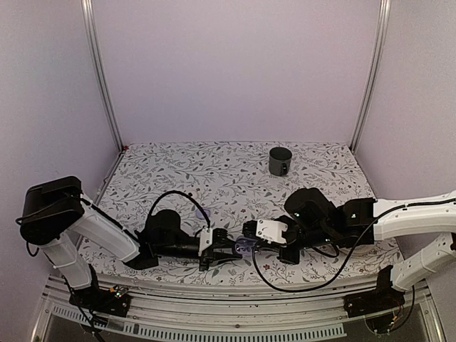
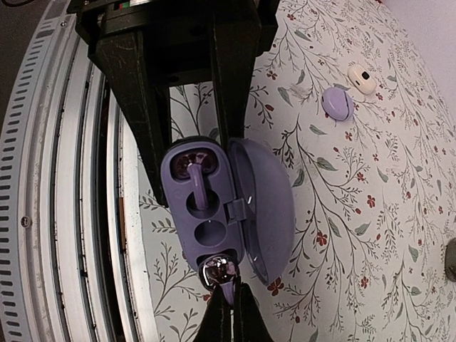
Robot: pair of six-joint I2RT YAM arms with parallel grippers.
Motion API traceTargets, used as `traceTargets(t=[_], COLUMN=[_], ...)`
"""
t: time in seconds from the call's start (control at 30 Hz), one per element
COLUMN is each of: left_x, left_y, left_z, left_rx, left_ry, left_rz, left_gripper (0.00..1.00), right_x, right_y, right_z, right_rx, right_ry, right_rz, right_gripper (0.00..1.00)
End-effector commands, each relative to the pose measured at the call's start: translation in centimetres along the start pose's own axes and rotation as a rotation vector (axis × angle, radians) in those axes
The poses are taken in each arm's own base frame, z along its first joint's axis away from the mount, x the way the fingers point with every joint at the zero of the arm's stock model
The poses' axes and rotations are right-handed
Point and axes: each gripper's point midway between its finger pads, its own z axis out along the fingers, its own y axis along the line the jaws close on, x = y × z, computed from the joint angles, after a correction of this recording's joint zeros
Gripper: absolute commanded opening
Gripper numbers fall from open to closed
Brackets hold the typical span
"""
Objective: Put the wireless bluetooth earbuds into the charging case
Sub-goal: Insert the right earbud into the right side groove of the charging case.
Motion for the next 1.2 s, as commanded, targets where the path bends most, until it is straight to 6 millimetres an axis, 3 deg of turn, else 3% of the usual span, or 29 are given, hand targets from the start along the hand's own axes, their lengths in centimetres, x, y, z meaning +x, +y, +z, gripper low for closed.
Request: traceTargets(t=[0.0, 0.47, 1.17], left_x=[-0.3, -0.1, -0.3], left_y=[0.7, 1.1, 1.2], left_z=[0.4, 1.1, 0.9], left_rx=[-0.006, -0.006, -0.015], left_ry=[-0.01, 0.011, 0.008], left_rz=[-0.005, -0.016, -0.011], left_gripper=[0.0, 0.0, 0.0], right_x=[-0.7, -1.1, 0.3], right_y=[0.0, 0.3, 0.4], right_z=[0.2, 1.0, 1.5], right_rx=[0.001, -0.026, -0.021], right_ry=[0.006, 0.089, 0.196], right_rz=[-0.004, -0.028, -0.022], right_gripper=[0.01, 0.01, 0.01])
